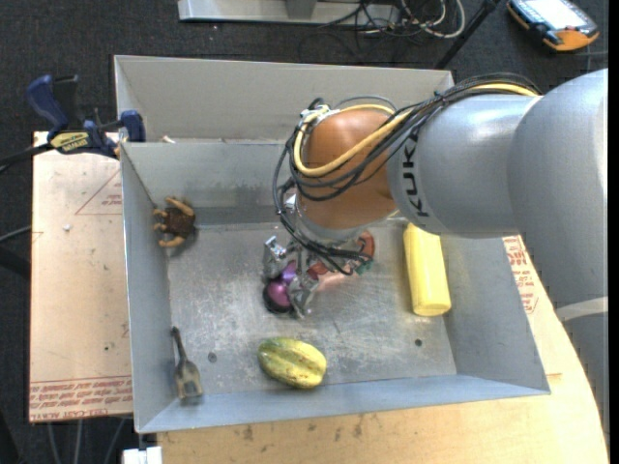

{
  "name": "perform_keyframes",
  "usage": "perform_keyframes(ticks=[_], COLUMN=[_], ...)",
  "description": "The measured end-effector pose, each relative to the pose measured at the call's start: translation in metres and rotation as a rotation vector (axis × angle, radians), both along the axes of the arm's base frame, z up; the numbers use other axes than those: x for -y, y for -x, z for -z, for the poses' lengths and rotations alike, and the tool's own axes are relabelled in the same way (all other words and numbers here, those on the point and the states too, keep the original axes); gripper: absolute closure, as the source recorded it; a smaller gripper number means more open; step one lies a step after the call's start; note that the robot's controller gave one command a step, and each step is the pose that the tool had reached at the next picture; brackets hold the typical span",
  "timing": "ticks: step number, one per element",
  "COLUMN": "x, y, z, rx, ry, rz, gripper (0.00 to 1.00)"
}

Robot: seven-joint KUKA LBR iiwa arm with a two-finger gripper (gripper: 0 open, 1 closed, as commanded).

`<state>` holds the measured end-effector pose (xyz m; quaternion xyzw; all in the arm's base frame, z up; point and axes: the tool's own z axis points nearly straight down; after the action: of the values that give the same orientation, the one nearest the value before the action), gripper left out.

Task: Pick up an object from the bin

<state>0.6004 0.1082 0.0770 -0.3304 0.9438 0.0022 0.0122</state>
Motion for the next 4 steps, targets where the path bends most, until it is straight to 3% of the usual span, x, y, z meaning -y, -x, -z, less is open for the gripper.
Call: perform_keyframes(ticks=[2, 4], x=[0.000, 0.001], y=[0.000, 0.005], z=[-0.003, -0.030], rx=[-0.003, -0.028], ry=[0.001, 0.011], rz=[0.000, 0.000], gripper=[1.00, 1.00])
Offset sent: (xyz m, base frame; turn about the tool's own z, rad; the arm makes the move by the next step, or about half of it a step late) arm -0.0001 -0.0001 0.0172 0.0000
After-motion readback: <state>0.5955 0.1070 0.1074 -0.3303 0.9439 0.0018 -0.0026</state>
